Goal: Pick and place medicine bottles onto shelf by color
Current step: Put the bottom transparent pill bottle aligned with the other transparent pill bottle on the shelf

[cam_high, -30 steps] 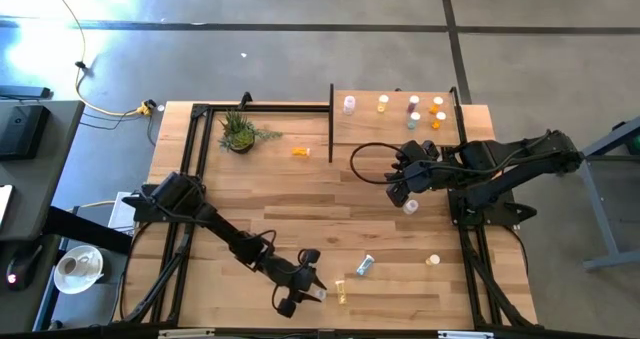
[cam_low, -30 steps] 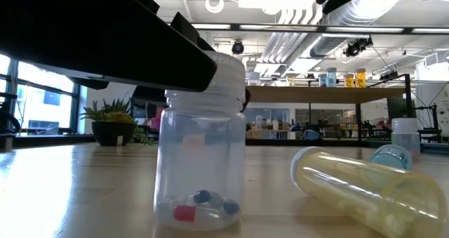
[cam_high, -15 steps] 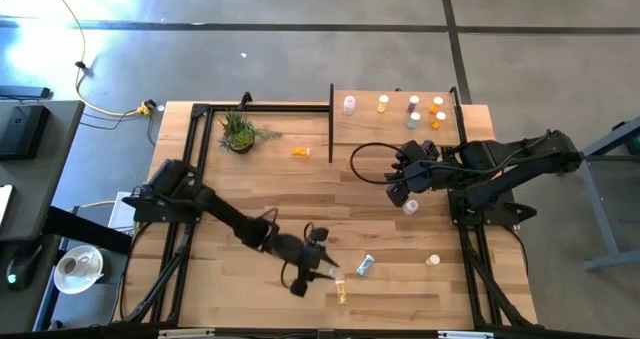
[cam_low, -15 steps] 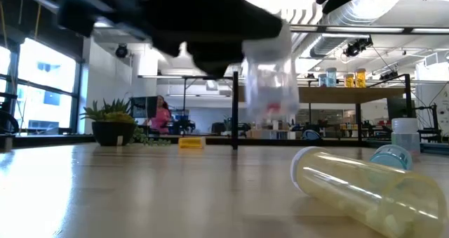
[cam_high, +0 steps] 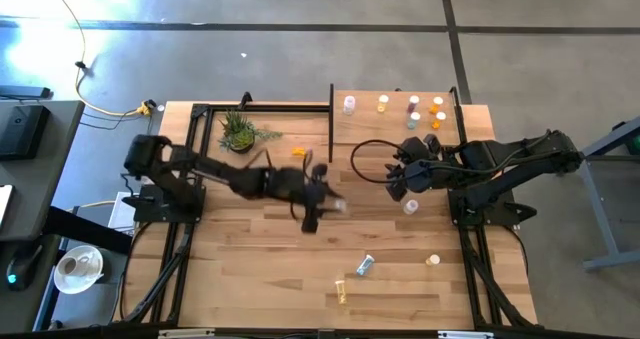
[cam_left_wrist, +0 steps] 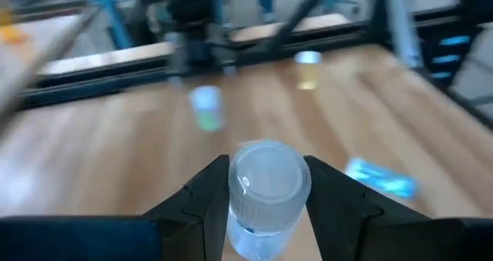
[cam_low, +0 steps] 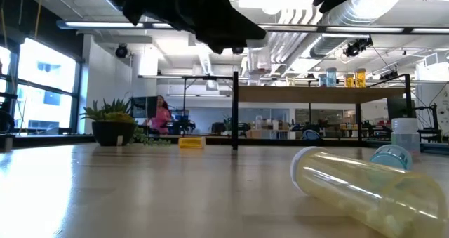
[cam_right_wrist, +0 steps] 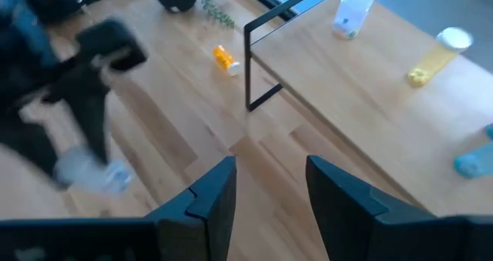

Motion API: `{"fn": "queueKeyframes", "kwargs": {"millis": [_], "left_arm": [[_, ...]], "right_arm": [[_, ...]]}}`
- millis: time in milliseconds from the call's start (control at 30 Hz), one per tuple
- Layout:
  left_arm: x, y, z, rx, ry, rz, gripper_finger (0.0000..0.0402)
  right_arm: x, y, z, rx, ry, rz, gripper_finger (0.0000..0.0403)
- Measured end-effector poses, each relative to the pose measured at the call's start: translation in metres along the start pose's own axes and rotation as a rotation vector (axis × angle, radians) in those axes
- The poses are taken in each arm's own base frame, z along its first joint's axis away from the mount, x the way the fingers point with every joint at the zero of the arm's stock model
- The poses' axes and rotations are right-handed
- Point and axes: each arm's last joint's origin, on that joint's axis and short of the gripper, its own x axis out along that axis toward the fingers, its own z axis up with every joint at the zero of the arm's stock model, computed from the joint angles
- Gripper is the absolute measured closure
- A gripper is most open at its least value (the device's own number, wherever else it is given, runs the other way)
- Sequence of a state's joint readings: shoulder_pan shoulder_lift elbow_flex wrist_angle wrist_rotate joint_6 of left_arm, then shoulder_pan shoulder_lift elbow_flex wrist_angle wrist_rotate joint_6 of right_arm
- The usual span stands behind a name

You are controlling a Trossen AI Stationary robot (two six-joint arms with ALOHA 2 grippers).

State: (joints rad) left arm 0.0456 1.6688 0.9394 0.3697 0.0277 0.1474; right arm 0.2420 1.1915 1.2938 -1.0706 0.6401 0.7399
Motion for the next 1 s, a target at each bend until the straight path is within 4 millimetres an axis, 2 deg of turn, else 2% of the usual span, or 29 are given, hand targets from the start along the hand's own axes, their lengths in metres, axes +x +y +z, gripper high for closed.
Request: {"fn": "queueKeyframes", "kwargs": {"millis": [233, 467, 600, 800, 1000], "left_arm": [[-0.026, 0.071, 0.013, -0.058, 0.010, 0.112, 0.0267], [-0.041, 0.127, 0.042, -0.060, 0.052, 0.198, 0.0267], [-0.051, 0.149, 0.056, -0.057, 0.026, 0.257, 0.0267], [-0.061, 0.170, 0.067, -0.057, -0.016, 0.296, 0.0268], [-0.045, 0.186, 0.066, -0.062, -0.027, 0.228, 0.0268]], "right_arm": [[0.000, 0.000, 0.000, -0.006, -0.008, -0.009, 0.0253], [0.000, 0.000, 0.000, -0.026, -0.008, -0.009, 0.0253], [0.002, -0.003, 0.002, -0.060, -0.006, -0.022, 0.0253], [0.011, -0.017, 0.011, -0.112, -0.003, -0.088, 0.0253], [0.013, -0.037, 0.025, -0.111, 0.002, -0.129, 0.0253]]}}
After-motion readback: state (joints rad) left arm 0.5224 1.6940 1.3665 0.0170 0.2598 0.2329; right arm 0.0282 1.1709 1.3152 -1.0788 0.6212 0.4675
